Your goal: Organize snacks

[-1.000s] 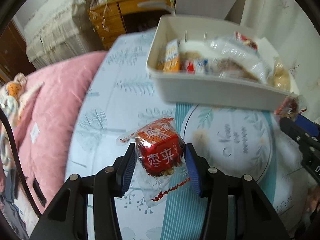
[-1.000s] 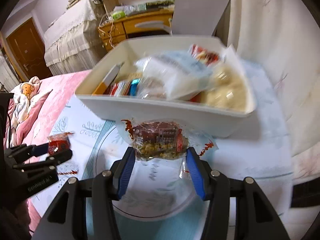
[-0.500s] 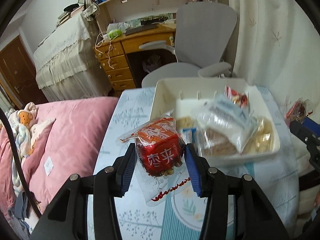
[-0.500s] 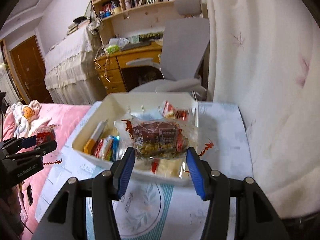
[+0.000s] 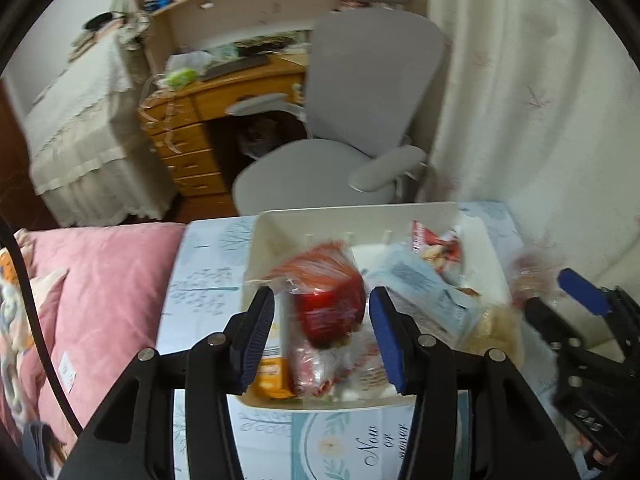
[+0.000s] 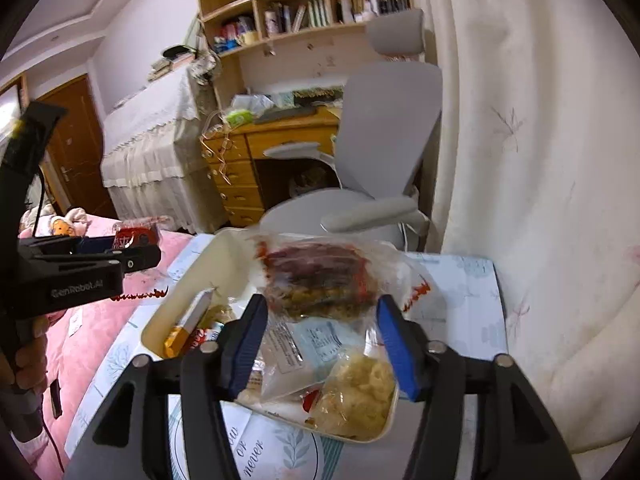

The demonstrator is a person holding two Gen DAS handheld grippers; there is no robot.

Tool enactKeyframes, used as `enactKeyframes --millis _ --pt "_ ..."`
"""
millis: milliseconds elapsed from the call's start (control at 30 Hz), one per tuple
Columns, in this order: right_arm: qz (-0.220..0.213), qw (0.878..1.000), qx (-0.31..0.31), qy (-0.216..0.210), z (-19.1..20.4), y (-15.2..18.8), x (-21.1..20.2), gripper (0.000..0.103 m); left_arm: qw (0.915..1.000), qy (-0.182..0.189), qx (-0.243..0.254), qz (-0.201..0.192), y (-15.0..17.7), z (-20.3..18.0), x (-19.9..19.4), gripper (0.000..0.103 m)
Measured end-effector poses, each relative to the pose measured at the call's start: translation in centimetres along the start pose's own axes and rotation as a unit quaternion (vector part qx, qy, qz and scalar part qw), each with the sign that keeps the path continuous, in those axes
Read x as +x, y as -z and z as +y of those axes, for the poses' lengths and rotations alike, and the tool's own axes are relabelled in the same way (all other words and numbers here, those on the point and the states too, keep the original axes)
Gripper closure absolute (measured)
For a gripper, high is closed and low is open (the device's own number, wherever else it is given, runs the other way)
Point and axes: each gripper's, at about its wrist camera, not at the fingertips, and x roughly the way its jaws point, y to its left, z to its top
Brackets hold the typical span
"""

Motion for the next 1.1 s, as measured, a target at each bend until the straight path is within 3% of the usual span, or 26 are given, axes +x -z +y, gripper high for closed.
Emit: enactKeyframes --millis 67,200,300,500,600,800,933,1100 --pt "0.016 1.0 0.005 0.014 -0.4 0.1 0.4 0.039 1.0 0.003 0.003 0.005 -0.4 -0.5 -0.2 0.025" --pt "0.039 0.998 0.038 0.011 -1.5 0.6 0.1 0.027 0.9998 0.007 0.016 -0.002 -0.2 -1.3 -1.0 0.025" --pt "0.059 0.996 0.072 0.01 -2.2 1.2 -0.6 0.025 0.9997 0.006 0.022 0.008 0.8 -1.4 -1.9 0.024" --pt "0.073 0.991 0.11 0.012 -1.3 3.3 -3.7 0.015 0.9992 0.028 0.025 0.015 4.6 -0.6 -5.4 0.021" --pt "0.088 0.99 0.112 0.024 0.3 5.0 -5.6 0.006 0.9987 0.04 0.025 0.021 7.1 0.3 -7.2 0.021" --pt "0.122 0.983 0.122 0.059 5.3 9.4 -10.8 0.002 0.9978 0.054 0.024 0.031 12.1 3.3 -12.8 0.021" --pt "0.134 0.98 0.141 0.047 8.5 11.7 -14.1 0.002 0.9987 0.042 0.026 0.017 14.6 5.4 -16.7 0.019" --pt "0.128 0.986 0.102 0.015 12.6 12.0 -18.5 0.0 0.9983 0.048 0.013 0.029 16.5 7.0 -20.4 0.018"
